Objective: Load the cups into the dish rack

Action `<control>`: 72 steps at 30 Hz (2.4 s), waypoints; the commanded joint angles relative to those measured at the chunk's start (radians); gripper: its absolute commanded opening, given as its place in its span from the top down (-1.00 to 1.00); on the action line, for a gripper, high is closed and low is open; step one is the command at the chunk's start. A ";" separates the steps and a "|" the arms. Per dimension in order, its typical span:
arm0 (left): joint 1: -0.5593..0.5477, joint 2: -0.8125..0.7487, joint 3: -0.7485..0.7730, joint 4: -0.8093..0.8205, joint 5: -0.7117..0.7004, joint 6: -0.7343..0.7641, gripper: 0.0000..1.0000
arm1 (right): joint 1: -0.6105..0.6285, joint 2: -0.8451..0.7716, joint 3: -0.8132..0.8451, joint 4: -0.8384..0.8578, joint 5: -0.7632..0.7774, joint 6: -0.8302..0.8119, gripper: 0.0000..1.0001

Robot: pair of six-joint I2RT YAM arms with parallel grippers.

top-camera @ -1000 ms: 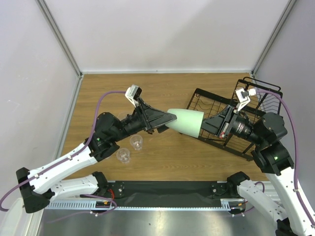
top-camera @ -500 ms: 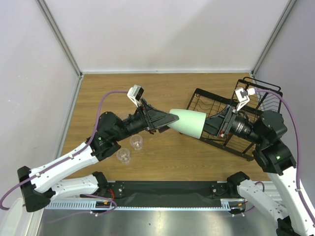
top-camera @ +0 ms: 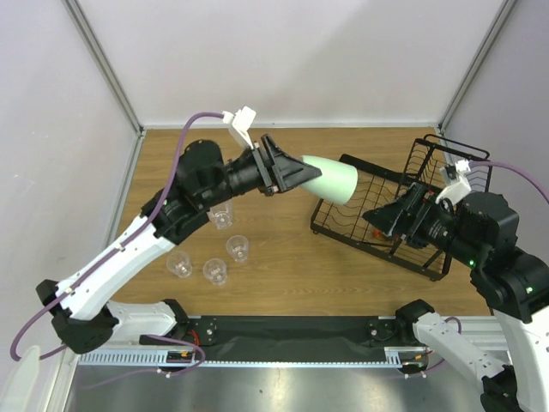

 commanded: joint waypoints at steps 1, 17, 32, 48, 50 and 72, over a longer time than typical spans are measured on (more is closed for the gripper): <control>0.026 0.088 0.087 -0.199 -0.055 0.185 0.99 | -0.001 0.004 0.079 -0.191 0.148 0.003 -0.76; 0.026 0.722 0.727 -0.518 -0.162 0.432 1.00 | 0.006 0.120 0.357 -0.463 0.571 -0.037 -0.77; 0.012 1.084 0.991 -0.589 -0.321 0.594 1.00 | 0.055 0.146 0.417 -0.503 0.765 -0.045 -0.75; 0.023 1.305 1.196 -0.516 -0.390 0.663 1.00 | 0.058 0.183 0.406 -0.500 0.716 -0.135 -0.77; 0.021 1.291 1.163 -0.476 -0.420 0.677 0.99 | 0.058 0.191 0.406 -0.506 0.690 -0.153 -0.77; 0.014 1.247 0.942 -0.318 -0.400 0.687 -0.22 | 0.058 0.168 0.391 -0.506 0.642 -0.190 -0.77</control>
